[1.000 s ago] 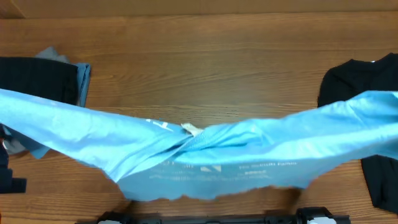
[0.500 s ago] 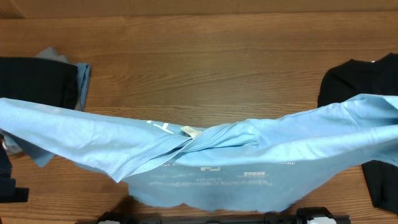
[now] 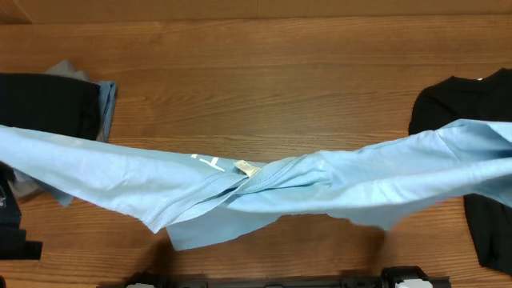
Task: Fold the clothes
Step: 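Lift the shirt with both grippers and stretch it apart sideways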
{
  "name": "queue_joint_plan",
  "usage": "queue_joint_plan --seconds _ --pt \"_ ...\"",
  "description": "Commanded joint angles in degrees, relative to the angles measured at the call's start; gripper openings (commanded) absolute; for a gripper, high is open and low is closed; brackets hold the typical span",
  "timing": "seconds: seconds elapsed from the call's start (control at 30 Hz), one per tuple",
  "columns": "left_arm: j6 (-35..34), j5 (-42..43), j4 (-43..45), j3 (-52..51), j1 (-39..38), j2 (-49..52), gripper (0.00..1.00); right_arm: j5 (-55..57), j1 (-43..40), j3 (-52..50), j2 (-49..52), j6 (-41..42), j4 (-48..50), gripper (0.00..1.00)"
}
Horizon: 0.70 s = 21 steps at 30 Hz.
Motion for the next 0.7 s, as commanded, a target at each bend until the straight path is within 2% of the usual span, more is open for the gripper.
queue_joint_plan --seconds 0.0,0.4,0.67 --pt "-0.9 0.5 0.5 -0.3 0.3 1.1 0.04 0.1 -0.4 0.1 -0.1 0.2 0.9 0.04" --pt "-0.9 5.0 0.3 2.5 0.3 1.0 0.04 0.1 -0.4 1.0 -0.2 0.3 -0.2 0.04" --pt "-1.0 7.6 -2.0 6.4 0.3 1.0 0.04 -2.1 -0.4 6.8 -0.2 1.4 -2.6 0.04"
